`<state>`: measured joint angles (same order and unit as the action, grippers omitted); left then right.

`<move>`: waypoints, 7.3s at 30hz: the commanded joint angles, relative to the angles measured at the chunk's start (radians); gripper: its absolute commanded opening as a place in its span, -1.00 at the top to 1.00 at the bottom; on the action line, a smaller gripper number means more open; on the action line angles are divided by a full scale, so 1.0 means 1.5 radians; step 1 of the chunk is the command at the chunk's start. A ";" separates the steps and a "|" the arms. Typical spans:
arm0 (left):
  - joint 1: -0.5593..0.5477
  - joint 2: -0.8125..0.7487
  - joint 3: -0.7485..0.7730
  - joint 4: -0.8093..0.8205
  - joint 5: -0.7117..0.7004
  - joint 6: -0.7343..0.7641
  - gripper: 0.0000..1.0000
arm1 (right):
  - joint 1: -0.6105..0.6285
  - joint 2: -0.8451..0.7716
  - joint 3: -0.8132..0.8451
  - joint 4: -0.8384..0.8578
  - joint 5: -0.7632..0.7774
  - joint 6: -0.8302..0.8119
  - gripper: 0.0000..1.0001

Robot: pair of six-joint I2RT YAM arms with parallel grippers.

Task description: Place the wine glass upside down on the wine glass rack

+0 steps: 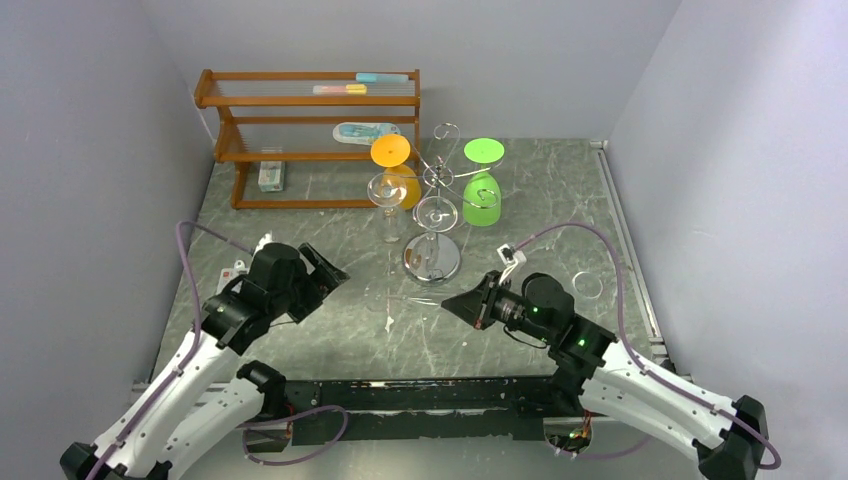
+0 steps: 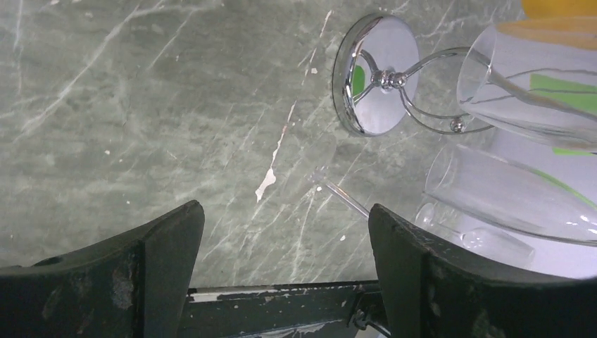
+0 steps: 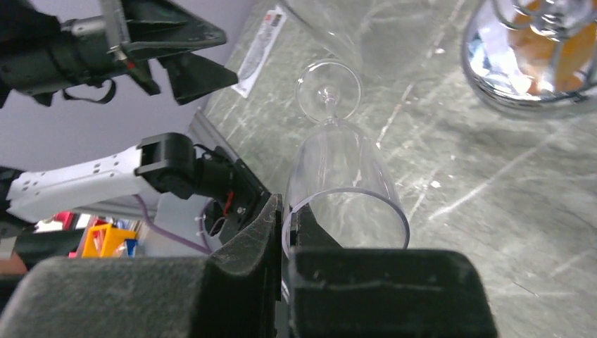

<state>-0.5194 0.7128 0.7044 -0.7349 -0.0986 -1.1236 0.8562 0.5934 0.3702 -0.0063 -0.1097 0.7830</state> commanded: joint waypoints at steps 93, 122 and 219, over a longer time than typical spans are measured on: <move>-0.003 -0.139 0.115 0.461 0.286 0.677 0.90 | 0.468 0.309 0.558 0.003 0.389 -0.199 -0.74; -0.002 -0.116 0.087 0.557 0.324 0.735 0.90 | 0.185 0.548 0.881 -0.155 0.101 0.132 0.13; -0.003 -0.176 0.143 0.179 -0.119 0.502 -0.64 | -0.203 0.608 0.898 -0.231 0.130 0.180 1.00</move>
<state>-0.5201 0.4576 0.9237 -0.4438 -0.2508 -0.3641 0.5602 1.5665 1.7309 -0.3286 0.0151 1.0626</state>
